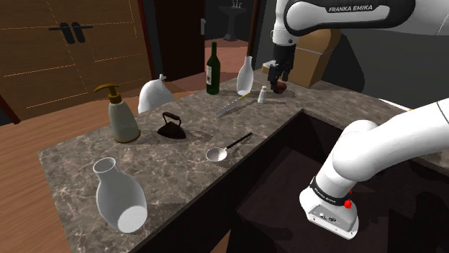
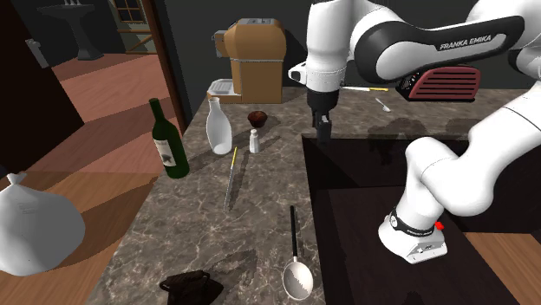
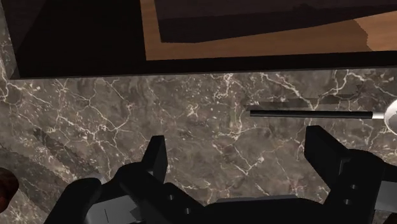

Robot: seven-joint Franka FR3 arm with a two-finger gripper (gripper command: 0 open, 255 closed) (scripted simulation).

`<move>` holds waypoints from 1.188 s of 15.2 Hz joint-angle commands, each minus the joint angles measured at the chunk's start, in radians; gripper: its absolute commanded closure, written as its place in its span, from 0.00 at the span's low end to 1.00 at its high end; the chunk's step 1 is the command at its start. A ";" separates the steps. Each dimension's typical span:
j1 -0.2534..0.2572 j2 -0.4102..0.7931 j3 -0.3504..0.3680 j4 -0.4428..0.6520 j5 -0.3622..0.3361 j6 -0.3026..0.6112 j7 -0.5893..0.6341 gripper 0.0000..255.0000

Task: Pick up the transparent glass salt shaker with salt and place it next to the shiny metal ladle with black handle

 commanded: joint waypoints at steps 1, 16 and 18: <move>-0.009 0.039 -0.038 0.003 -0.023 0.046 -0.046 0.00; -0.045 0.492 -0.296 0.203 -0.014 0.364 -0.397 0.00; -0.053 0.568 -0.320 0.252 0.017 0.394 -0.452 0.00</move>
